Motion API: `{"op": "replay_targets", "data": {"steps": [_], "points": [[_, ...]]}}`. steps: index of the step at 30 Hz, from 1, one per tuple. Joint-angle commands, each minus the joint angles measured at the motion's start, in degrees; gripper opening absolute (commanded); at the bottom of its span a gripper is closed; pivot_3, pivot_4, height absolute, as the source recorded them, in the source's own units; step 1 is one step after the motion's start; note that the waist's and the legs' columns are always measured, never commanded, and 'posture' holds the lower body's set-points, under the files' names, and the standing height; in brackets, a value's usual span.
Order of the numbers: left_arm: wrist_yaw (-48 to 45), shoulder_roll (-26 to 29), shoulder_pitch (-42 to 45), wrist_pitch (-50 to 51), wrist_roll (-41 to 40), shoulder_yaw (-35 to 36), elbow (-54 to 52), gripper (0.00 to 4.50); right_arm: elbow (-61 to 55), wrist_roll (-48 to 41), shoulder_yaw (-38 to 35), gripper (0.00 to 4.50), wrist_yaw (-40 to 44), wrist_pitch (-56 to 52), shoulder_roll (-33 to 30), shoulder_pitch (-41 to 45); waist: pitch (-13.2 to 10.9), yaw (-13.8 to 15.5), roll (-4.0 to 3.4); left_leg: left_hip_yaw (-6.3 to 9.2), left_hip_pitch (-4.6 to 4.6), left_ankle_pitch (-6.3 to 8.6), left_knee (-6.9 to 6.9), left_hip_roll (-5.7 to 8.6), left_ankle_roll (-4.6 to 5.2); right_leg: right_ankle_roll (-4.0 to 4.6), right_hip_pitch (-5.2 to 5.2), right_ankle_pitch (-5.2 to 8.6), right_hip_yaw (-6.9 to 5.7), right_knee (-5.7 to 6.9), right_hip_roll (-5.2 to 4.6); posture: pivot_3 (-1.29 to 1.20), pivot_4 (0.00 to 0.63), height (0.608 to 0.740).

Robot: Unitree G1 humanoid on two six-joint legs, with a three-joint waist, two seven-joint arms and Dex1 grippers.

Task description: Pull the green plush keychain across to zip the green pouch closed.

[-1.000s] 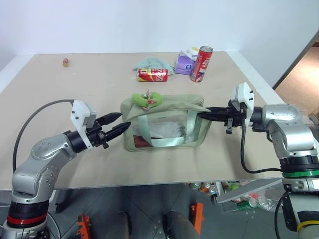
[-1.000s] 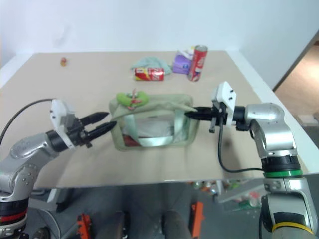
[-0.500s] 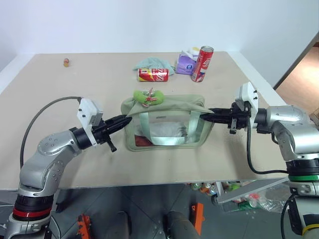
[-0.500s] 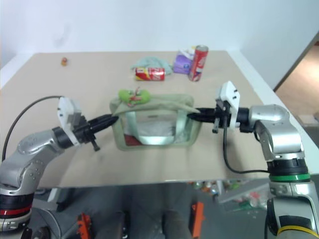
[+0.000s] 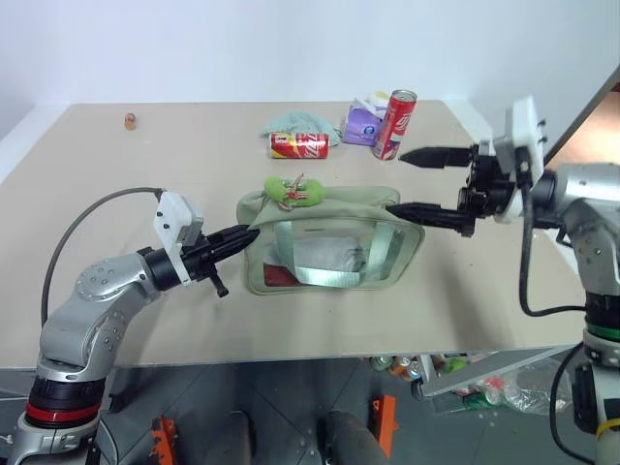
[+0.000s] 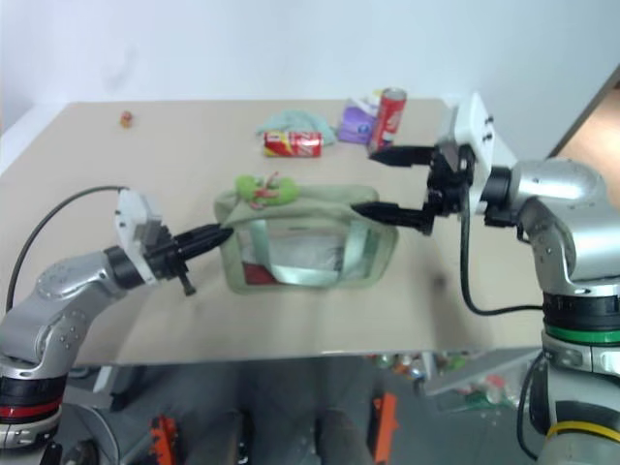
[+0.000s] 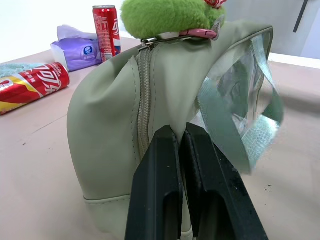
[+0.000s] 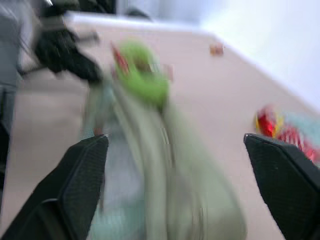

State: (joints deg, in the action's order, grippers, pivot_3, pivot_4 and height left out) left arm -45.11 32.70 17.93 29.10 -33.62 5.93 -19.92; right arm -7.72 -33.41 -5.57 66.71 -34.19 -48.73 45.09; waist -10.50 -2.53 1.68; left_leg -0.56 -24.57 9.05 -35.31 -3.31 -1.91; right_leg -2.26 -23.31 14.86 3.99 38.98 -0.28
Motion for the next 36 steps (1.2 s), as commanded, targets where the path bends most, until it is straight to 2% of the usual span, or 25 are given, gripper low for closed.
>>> {"op": "replay_targets", "data": {"steps": [1, 9, 19, 22, 32, 36], "points": [[-0.1, 0.3, 0.1, 0.0, 0.3, -1.1, -1.9, 0.0, -4.2, -0.1, 1.9, 4.45, -2.6, 0.9, 3.3, 3.0, 0.0, 0.0, 0.01, 0.0, -0.01, 0.01, 0.0, 0.0, -0.02, 0.0, 0.0, 0.0, 0.0, -0.02, -0.01, 0.0, 0.15, 0.74], [0.6, -0.3, 0.4, 0.3, 0.1, -2.1, -2.5, 0.0, -0.4, 7.9, 11.1, 4.45, -5.0, 8.9, 12.5, 4.8, 0.0, 0.5, 0.02, -0.04, -0.1, 0.03, -0.01, 0.04, -0.05, -0.1, -0.04, 0.02, 0.02, -0.07, -0.09, 0.0, 0.15, 0.74], [1.2, -0.7, -0.7, -0.5, 0.5, -2.7, -3.5, 0.0, 8.0, 11.1, 13.8, 4.45, -3.2, 11.8, 17.6, 8.9, 0.0, 0.7, 0.02, -0.02, -0.13, 0.05, 0.0, 0.07, -0.06, -0.11, -0.04, 0.02, -0.02, -0.12, -0.12, 0.0, 0.15, 0.74], [1.5, -0.7, -0.7, -0.8, 0.6, -2.8, -3.4, 0.0, 8.0, 11.8, 14.6, 3.62, -2.6, 12.0, 18.2, 8.2, 0.0, 0.7, 0.02, -0.01, -0.14, 0.05, 0.0, 0.07, -0.06, -0.11, -0.04, 0.02, -0.03, -0.12, -0.12, 0.0, 0.15, 0.74], [1.7, -1.3, -0.3, -1.1, 1.2, -3.1, -2.6, 0.0, 8.8, 14.0, 15.4, 0.14, -2.2, 13.2, 18.3, 6.8, 0.0, 0.7, 0.02, -0.02, -0.12, 0.05, 0.0, 0.07, -0.06, -0.11, -0.04, 0.01, -0.03, -0.12, -0.11, 0.0, 0.15, 0.74], [1.7, -1.4, 0.2, -1.3, 1.7, -3.4, -2.1, 0.0, 8.9, 14.8, 15.6, 0.06, -1.4, 14.1, 17.8, 6.0, 0.0, 0.7, 0.02, -0.02, -0.13, 0.05, 0.0, 0.07, -0.06, -0.1, -0.04, 0.02, -0.03, -0.12, -0.11, 0.0, 0.15, 0.74]]}}
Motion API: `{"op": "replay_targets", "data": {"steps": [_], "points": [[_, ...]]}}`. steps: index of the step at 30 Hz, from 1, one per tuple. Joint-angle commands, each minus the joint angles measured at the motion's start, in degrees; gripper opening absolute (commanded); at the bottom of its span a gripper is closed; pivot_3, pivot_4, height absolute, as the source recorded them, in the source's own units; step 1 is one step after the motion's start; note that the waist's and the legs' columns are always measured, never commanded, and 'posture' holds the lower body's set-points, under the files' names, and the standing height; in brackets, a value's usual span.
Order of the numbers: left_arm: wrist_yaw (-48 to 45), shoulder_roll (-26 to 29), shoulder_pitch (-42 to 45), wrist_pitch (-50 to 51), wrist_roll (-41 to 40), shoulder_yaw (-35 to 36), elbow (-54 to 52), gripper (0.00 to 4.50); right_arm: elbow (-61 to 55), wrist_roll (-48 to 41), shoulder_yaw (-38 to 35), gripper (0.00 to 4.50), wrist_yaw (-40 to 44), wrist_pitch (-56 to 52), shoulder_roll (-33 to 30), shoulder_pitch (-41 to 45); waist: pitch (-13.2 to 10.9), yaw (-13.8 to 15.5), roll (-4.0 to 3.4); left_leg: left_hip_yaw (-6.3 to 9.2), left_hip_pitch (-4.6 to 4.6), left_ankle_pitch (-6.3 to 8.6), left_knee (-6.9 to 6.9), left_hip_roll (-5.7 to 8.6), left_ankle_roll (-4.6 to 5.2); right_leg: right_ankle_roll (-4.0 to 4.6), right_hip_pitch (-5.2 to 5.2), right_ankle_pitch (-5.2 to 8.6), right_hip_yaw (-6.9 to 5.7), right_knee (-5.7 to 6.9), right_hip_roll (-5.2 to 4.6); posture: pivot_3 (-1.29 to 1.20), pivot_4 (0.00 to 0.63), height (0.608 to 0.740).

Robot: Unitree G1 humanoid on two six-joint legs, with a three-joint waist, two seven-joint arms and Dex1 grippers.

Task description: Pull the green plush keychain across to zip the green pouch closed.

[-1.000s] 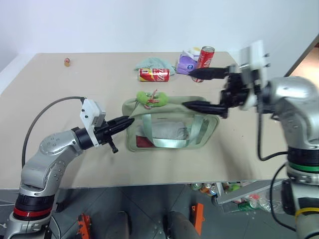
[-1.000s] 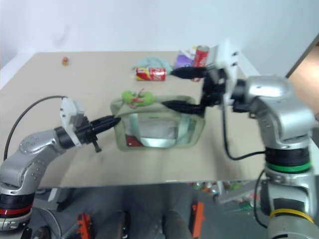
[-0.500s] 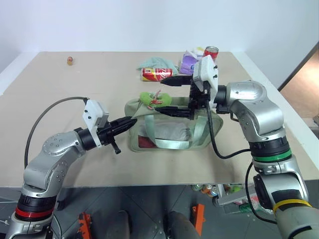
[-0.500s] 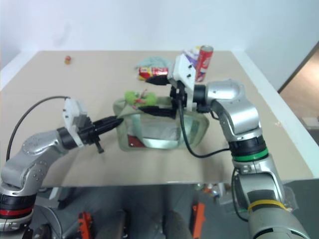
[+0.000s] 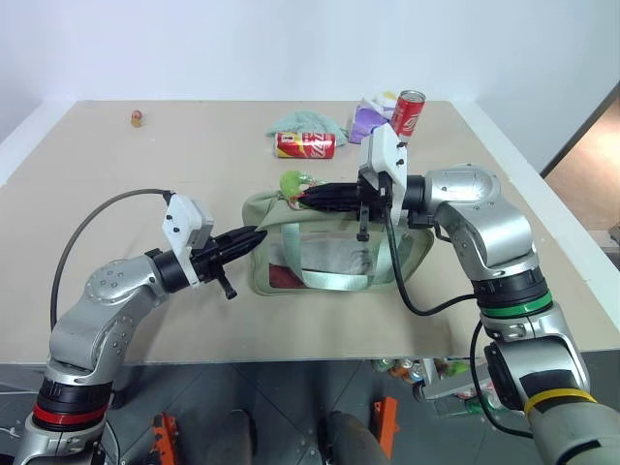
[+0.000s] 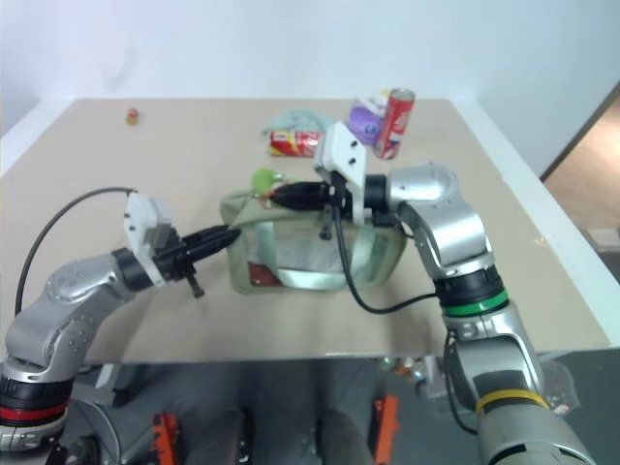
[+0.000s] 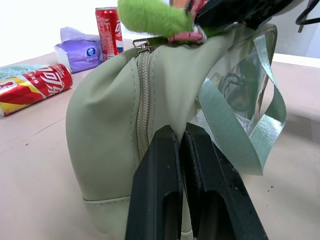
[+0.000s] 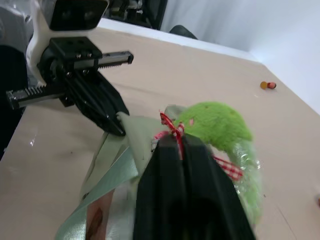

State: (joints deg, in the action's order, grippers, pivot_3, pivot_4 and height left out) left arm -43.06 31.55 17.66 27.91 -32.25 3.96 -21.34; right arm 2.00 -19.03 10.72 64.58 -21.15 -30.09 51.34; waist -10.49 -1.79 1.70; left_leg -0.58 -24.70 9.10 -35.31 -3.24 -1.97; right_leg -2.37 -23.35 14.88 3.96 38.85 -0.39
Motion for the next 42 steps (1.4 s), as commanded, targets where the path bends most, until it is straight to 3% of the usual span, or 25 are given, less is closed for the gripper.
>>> {"op": "replay_targets", "data": {"steps": [1, 14, 23, 35, 42], "points": [[-0.4, -0.3, 0.5, -0.2, 0.4, -1.5, -0.5, 0.0, -1.1, 0.4, -0.8, 0.06, 0.8, 1.0, -1.0, -0.5, 0.0, 0.0, 0.0, 0.0, 0.0, 0.0, 0.0, 0.0, 0.0, 0.0, 0.0, 0.0, 0.0, 0.0, 0.0, 0.0, 0.15, 0.74], [-0.9, -0.4, 0.5, -0.7, 1.1, -2.1, 0.2, 0.0, -7.1, -4.5, -5.8, 0.06, -1.4, -0.4, -0.7, 0.5, 0.0, 0.3, 0.0, 0.0, -0.01, 0.0, 0.0, 0.0, 0.0, 0.0, 0.0, 0.01, 0.0, -0.01, -0.01, 0.0, 0.15, 0.74], [-0.5, -0.5, 0.6, -0.6, 1.6, -2.3, 0.7, 0.0, -10.3, -6.2, -10.7, 0.06, -3.5, -1.9, -4.9, 1.9, 0.0, 0.5, 0.0, -0.01, 0.0, 0.01, 0.0, 0.0, -0.02, 0.03, 0.0, 0.03, 0.0, -0.03, -0.02, 0.0, 0.15, 0.74], [1.6, -2.2, 3.7, -0.8, 2.2, -2.1, 3.3, 0.0, -10.5, -6.5, -12.9, 0.06, -3.8, -1.8, -10.1, 1.1, 0.0, 0.6, 0.0, -0.01, -0.03, 0.03, 0.02, 0.0, 0.01, 0.01, 0.0, 0.02, -0.01, -0.12, -0.02, 0.0, 0.15, 0.74], [-0.1, -1.9, 2.3, -1.7, 3.0, -3.6, 2.3, 0.0, -9.6, -8.2, -12.6, 0.06, -6.1, -6.6, -8.7, 0.5, 0.0, 0.6, 0.0, -0.02, -0.03, 0.03, 0.02, 0.0, 0.01, 0.01, 0.01, 0.02, 0.0, -0.13, -0.03, 0.0, 0.15, 0.74]]}}
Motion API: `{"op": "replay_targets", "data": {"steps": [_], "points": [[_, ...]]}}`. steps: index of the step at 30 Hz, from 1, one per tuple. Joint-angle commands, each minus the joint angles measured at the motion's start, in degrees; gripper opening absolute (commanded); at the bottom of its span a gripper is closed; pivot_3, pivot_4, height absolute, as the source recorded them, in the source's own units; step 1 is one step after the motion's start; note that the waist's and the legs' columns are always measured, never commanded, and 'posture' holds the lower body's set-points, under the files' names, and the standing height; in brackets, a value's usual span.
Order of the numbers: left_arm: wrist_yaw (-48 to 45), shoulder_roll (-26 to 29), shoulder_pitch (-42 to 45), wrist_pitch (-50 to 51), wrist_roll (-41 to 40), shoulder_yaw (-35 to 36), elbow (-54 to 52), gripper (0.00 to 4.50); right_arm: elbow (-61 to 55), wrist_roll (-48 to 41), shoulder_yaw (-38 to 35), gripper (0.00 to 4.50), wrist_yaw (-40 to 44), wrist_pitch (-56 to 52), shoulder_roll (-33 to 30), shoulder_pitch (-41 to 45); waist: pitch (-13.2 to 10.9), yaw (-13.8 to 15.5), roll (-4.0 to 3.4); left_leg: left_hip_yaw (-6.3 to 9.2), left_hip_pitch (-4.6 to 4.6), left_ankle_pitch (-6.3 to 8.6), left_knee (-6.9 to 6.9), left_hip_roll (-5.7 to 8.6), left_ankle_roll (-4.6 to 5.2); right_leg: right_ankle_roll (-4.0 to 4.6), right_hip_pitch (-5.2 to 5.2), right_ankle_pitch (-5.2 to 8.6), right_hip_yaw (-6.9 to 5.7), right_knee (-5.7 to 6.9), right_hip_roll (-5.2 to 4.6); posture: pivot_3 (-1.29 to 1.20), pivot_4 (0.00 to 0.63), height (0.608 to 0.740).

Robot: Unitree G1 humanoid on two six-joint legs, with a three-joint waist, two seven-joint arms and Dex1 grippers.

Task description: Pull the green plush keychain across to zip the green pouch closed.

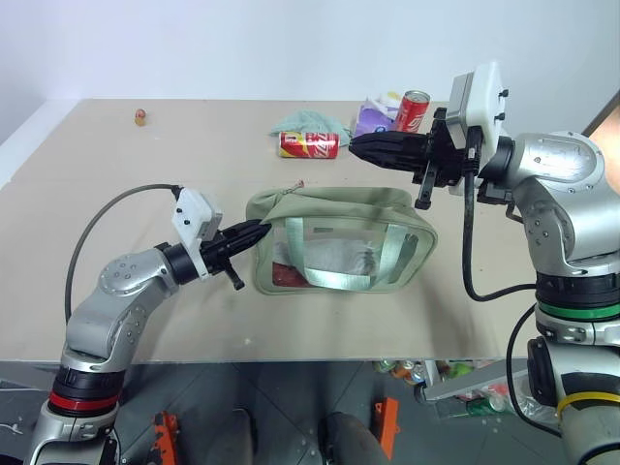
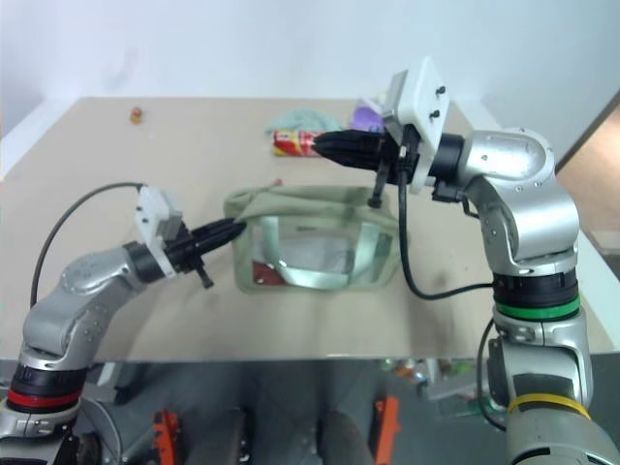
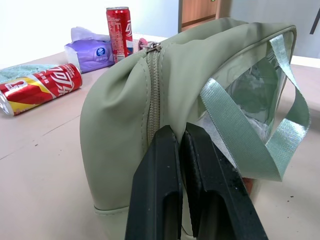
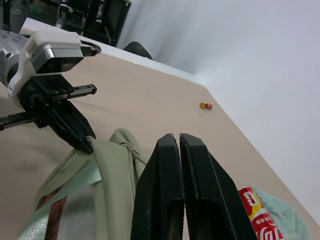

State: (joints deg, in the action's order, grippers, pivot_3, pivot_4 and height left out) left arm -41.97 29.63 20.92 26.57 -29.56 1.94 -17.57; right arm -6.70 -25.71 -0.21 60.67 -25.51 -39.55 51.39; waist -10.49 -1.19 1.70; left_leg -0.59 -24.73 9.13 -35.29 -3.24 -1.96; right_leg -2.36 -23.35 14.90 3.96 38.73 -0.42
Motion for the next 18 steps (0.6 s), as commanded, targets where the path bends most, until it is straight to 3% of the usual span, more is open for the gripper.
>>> {"op": "replay_targets", "data": {"steps": [1, 7, 14, 18], "points": [[-1.3, 0.0, -1.9, 0.2, -0.6, -1.3, -2.5, 0.0, -0.1, -0.5, -1.1, 0.32, -3.0, -1.3, 1.4, 0.9, 0.0, 0.0, 0.0, 0.0, 0.0, 0.0, 0.0, 0.0, 0.0, 0.01, 0.0, 0.0, 0.01, 0.0, 0.0, 0.0, 0.15, 0.74], [-2.8, 3.0, -8.4, 2.7, -4.5, 1.3, -8.6, 0.0, 12.0, 8.1, 3.5, 2.25, -3.5, 9.6, 5.1, 7.0, 0.0, -0.2, -0.01, -0.08, 0.03, 0.03, 0.01, -0.04, 0.01, 0.03, -0.03, 0.01, 0.06, -0.01, 0.0, 0.0, 0.15, 0.74], [-5.3, 5.5, -8.9, 2.8, -5.5, 1.0, -8.7, 0.0, 33.8, 13.8, 7.7, 2.25, 0.3, 20.0, 12.0, 16.4, 0.0, -0.3, -0.01, -0.19, 0.08, 0.03, 0.02, -0.08, 0.02, 0.26, -0.03, 0.11, 0.09, -0.01, 0.02, 0.0, 0.15, 0.74], [-5.4, 5.6, -9.2, 2.4, -5.0, 0.2, -9.1, 0.0, 40.6, 16.0, 10.2, 2.25, 5.6, 23.1, 13.9, 17.9, 0.0, -0.2, -0.01, -0.18, 0.06, 0.08, 0.04, -0.08, 0.06, 0.08, -0.02, 0.02, 0.09, -0.01, 0.02, 0.0, 0.15, 0.74]]}}
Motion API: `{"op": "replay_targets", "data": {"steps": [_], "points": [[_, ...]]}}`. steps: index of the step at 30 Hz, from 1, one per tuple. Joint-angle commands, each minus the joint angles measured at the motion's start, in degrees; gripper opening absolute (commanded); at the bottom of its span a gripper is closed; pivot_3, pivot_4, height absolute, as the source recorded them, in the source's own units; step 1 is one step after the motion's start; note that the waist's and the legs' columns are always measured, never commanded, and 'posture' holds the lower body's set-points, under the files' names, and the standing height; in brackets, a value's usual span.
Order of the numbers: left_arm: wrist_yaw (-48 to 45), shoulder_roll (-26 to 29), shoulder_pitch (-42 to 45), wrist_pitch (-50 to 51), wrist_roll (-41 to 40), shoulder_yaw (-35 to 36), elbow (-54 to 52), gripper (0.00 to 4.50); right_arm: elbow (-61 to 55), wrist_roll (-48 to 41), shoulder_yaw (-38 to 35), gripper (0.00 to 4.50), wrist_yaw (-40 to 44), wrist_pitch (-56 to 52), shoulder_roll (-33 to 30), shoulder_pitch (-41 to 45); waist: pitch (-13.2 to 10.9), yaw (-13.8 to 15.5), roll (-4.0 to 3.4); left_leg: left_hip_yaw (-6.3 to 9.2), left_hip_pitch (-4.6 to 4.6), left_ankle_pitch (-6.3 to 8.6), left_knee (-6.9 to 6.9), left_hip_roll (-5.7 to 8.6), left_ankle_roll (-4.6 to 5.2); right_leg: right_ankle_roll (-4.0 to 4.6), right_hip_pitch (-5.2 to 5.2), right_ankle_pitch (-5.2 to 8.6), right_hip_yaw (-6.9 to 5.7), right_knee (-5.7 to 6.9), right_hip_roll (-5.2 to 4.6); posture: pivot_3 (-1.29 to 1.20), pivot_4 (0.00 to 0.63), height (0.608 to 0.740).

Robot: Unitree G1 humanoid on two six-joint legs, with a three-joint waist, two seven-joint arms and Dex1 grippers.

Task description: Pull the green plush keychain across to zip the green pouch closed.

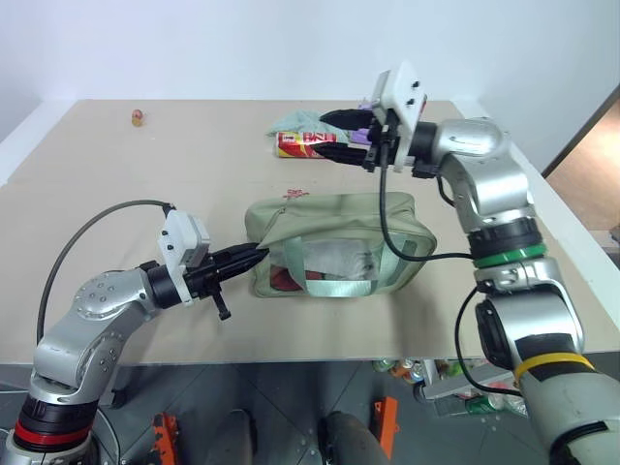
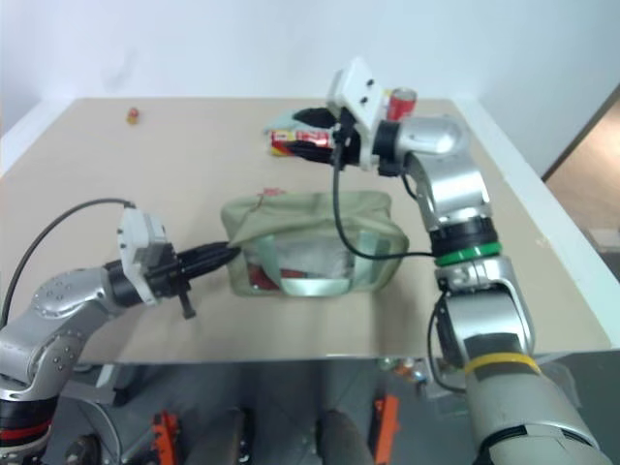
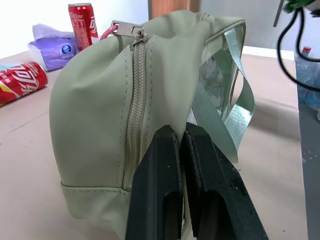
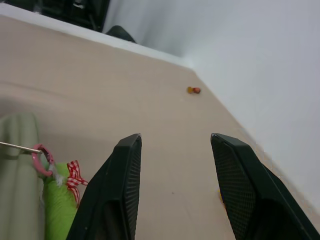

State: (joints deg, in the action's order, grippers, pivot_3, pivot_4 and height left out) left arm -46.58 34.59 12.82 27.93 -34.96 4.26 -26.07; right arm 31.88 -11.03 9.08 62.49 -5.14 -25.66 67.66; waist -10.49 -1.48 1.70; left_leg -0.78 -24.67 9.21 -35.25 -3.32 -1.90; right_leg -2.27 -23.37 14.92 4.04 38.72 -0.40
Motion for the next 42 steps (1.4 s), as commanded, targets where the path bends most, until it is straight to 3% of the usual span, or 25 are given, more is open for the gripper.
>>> {"op": "replay_targets", "data": {"steps": [1, 5, 12, 20, 31, 34, 38, 42], "points": [[-0.7, 0.7, -1.1, 0.9, 0.6, -2.2, -0.6, 0.0, 2.1, 1.5, 1.8, 2.25, 6.1, 2.7, -0.1, 1.1, 0.0, 0.2, 0.0, 0.01, -0.01, 0.03, 0.01, 0.0, 0.01, 0.01, 0.0, 0.01, -0.01, 0.0, -0.01, 0.0, 0.15, 0.74], [-0.1, 0.6, -0.9, 0.5, 1.3, -2.1, -0.1, 0.0, -2.8, -0.2, 3.3, 2.25, 13.7, -1.5, -1.6, -1.5, 0.0, 0.2, 0.0, 0.01, -0.02, 0.17, 0.0, 0.01, 0.01, 0.08, 0.01, 0.05, -0.01, 0.0, -0.02, 0.0, 0.15, 0.74], [-0.3, 0.5, -0.1, 0.3, 1.7, -2.2, 0.6, 0.0, -10.4, -2.3, 3.6, 2.25, 17.6, -8.7, -3.1, -5.5, 0.0, 0.2, 0.0, 0.06, 0.0, 0.21, -0.01, 0.0, 0.0, 0.06, 0.04, 0.12, -0.05, 0.0, -0.01, 0.0, 0.15, 0.74], [-0.3, 0.4, 1.0, 0.1, 2.3, -2.6, 1.4, 0.0, -13.7, -2.4, 4.0, 2.25, 17.6, -11.3, -3.2, -7.8, 0.0, 0.3, 0.01, 0.03, 0.01, 0.2, -0.09, 0.01, -0.01, -0.06, 0.06, 0.1, -0.04, 0.0, -0.02, 0.0, 0.15, 0.74], [0.0, 0.1, 1.5, 0.2, 2.6, -3.2, 1.3, 0.0, -11.1, -1.4, 3.6, 2.25, 13.4, -8.8, 1.9, -8.7, 0.0, 0.3, 0.02, 0.04, 0.0, 0.2, -0.08, 0.0, -0.01, -0.06, 0.05, 0.1, -0.03, 0.0, 0.01, 0.0, 0.15, 0.74], [0.1, -0.1, 1.5, 0.2, 2.8, -3.3, 1.3, 0.0, -9.9, -1.5, 3.0, 1.46, 12.9, -8.2, 2.3, -8.2, 0.0, 0.3, 0.02, 0.03, 0.01, 0.2, -0.08, 0.0, -0.01, -0.06, 0.05, 0.1, -0.03, 0.0, 0.01, 0.0, 0.15, 0.74], [0.2, -0.3, 1.4, 0.1, 3.2, -3.6, 1.1, 0.0, -9.3, -1.7, 2.6, 0.04, 12.6, -7.7, 2.4, -8.0, 0.0, 0.3, 0.02, 0.03, 0.01, 0.2, -0.08, -0.01, -0.01, -0.06, 0.06, 0.1, -0.04, 0.0, 0.01, 0.0, 0.15, 0.74], [0.5, -0.4, 1.7, 0.2, 3.4, -3.9, 1.1, 0.0, -9.7, -1.7, 2.0, 0.04, 12.4, -7.6, 1.5, -8.2, 0.0, 0.3, 0.02, 0.03, 0.01, 0.2, -0.08, 0.0, -0.01, -0.07, 0.06, 0.1, -0.03, 0.0, 0.0, 0.0, 0.15, 0.74]]}}
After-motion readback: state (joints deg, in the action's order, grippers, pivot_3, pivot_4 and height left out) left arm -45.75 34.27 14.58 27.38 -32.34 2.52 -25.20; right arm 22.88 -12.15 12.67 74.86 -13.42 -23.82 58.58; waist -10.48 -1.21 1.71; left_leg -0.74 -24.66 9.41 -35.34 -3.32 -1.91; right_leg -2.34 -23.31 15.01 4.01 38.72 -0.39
